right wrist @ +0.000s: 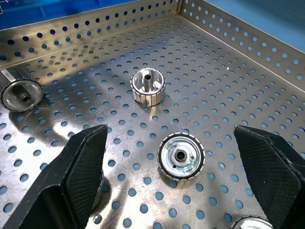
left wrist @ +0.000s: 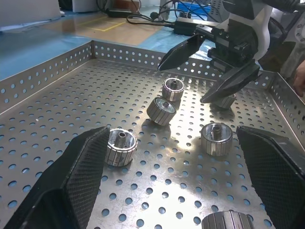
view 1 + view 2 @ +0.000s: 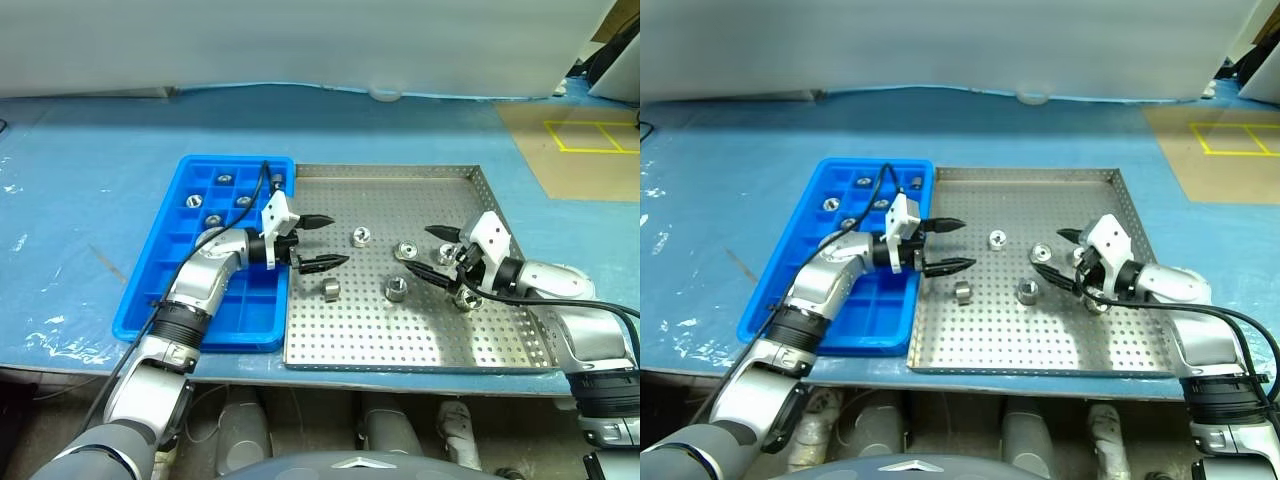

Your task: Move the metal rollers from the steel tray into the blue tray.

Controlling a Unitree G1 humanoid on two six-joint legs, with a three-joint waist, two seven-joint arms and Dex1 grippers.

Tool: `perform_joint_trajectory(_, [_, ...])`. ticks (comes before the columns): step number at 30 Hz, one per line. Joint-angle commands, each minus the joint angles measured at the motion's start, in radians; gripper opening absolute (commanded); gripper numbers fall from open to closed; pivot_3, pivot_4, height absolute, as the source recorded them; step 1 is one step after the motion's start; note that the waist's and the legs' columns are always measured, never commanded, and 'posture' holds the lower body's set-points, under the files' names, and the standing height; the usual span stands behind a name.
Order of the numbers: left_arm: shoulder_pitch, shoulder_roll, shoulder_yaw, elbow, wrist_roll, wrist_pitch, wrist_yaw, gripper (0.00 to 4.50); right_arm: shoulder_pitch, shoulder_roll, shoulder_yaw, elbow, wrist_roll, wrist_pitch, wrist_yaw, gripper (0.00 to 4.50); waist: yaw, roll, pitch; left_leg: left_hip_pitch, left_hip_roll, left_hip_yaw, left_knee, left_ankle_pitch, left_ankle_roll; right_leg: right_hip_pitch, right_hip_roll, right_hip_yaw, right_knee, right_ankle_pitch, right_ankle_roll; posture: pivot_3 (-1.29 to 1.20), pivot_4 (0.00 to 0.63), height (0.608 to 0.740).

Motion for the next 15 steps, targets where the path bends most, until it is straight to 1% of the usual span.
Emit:
perform_joint_trajectory(1, [-0.006, -0.002, -0.008, -0.035, 0.001, -0.001, -0.002, 4.5, 0.001, 0.002, -0.007, -0.013, 0.0, -0.02, 0.003, 4.45, 0.0, 0.0, 0.0, 0.0, 0.0, 0.0, 0.0, 0.0, 0.0, 0.0, 0.0, 0.0, 0.0, 0.0, 0.0, -0.15, 0.15, 0.74])
perform_joint_trajectory(11, [-0.071, -0.013, -0.023, 0.02, 0.004, 0.01, -0.03, 4.5, 0.025, -0.004, -0.025, -0.068, 0.013, 0.032, -0.024, 4.45, -0.002, 0.0, 0.0, 0.0, 0.0, 0.0, 0.0, 0.0, 0.0, 0.0, 0.0, 0.0, 0.0, 0.0, 0.0, -0.19, 0.15, 0.74])
perform_joint_trajectory(15, [-0.107, 0.014, -0.07, 0.051, 0.037, 0.015, -0.095, 4.5, 0.032, -0.007, -0.023, -0.086, 0.009, 0.048, -0.036, 4.45, -0.003, 0.0, 0.0, 0.0, 0.0, 0.0, 0.001, 0.0, 0.0, 0.0, 0.0, 0.0, 0.001, 0.0, 0.0, -0.19, 0.15, 0.74])
